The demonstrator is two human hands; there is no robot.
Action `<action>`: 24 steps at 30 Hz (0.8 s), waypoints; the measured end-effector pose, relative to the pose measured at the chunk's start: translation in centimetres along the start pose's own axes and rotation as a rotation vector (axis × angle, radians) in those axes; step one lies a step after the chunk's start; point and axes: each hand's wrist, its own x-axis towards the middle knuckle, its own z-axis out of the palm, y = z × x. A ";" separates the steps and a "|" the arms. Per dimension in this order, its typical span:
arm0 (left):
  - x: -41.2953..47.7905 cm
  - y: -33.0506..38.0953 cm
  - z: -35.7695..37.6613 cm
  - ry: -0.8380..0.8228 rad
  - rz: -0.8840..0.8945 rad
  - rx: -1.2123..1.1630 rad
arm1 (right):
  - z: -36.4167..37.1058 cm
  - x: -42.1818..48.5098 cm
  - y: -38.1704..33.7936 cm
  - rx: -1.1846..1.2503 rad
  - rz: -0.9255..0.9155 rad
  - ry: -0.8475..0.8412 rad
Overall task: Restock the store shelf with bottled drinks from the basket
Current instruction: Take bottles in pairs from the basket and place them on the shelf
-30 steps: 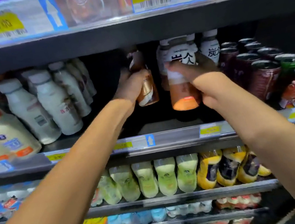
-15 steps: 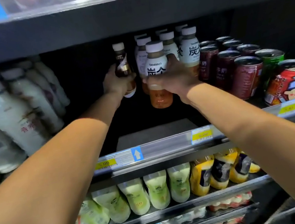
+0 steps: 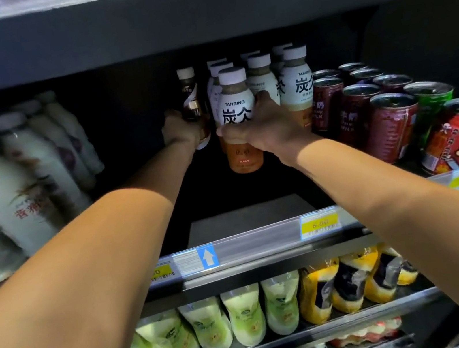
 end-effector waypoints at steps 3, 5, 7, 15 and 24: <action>0.0 0.2 0.2 0.011 0.001 -0.003 | 0.2 0.3 0.1 0.015 -0.005 -0.004; 0.1 0.3 0.2 0.018 -0.004 0.008 | 0.3 0.4 0.2 0.012 -0.009 -0.002; 0.0 0.5 0.3 0.019 -0.021 0.011 | 0.5 0.5 0.3 0.016 -0.012 0.008; -0.2 0.7 0.3 0.028 -0.019 0.101 | 0.7 0.6 0.5 0.015 -0.035 0.026; -1.6 2.2 -0.3 -0.052 -0.079 0.181 | 0.9 0.0 0.6 -0.054 -0.026 0.073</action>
